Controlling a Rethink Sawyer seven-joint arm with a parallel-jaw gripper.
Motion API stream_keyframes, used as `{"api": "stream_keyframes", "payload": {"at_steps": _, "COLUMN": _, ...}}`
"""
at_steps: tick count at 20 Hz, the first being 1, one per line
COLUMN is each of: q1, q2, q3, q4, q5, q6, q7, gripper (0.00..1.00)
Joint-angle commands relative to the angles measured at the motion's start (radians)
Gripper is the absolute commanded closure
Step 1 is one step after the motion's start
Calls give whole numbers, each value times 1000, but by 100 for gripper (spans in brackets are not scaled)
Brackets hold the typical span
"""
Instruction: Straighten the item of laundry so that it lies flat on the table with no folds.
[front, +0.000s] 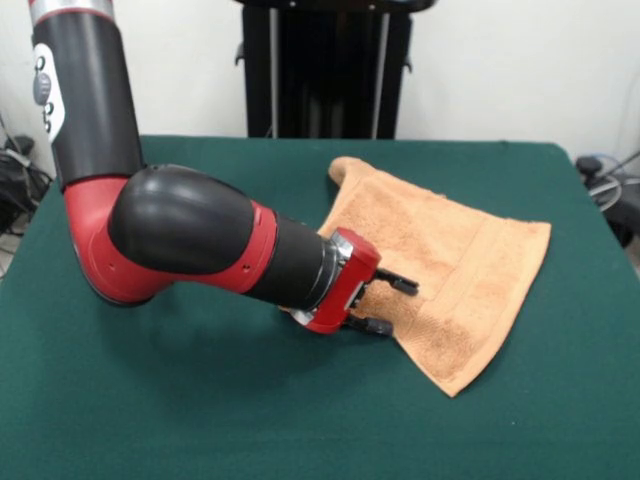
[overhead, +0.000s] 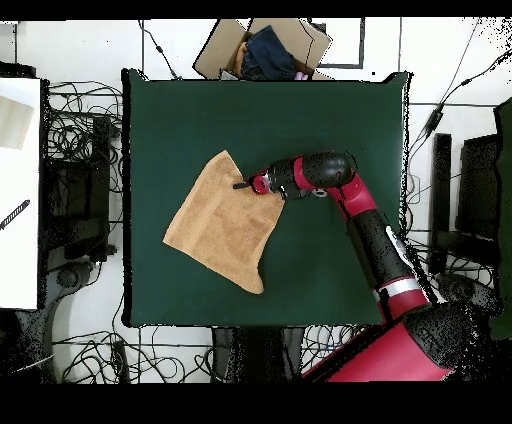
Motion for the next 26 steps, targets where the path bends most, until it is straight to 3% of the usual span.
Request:
{"api": "stream_keyframes", "payload": {"at_steps": 1, "q1": 46, "q2": 50, "q3": -161, "q4": -121, "q5": -60, "q6": 128, "q7": -202, "gripper": 0}}
{"api": "stream_keyframes", "payload": {"at_steps": 26, "q1": 26, "q2": 38, "q3": -141, "q4": -185, "q5": -75, "q6": 221, "q7": -238, "gripper": 0}}
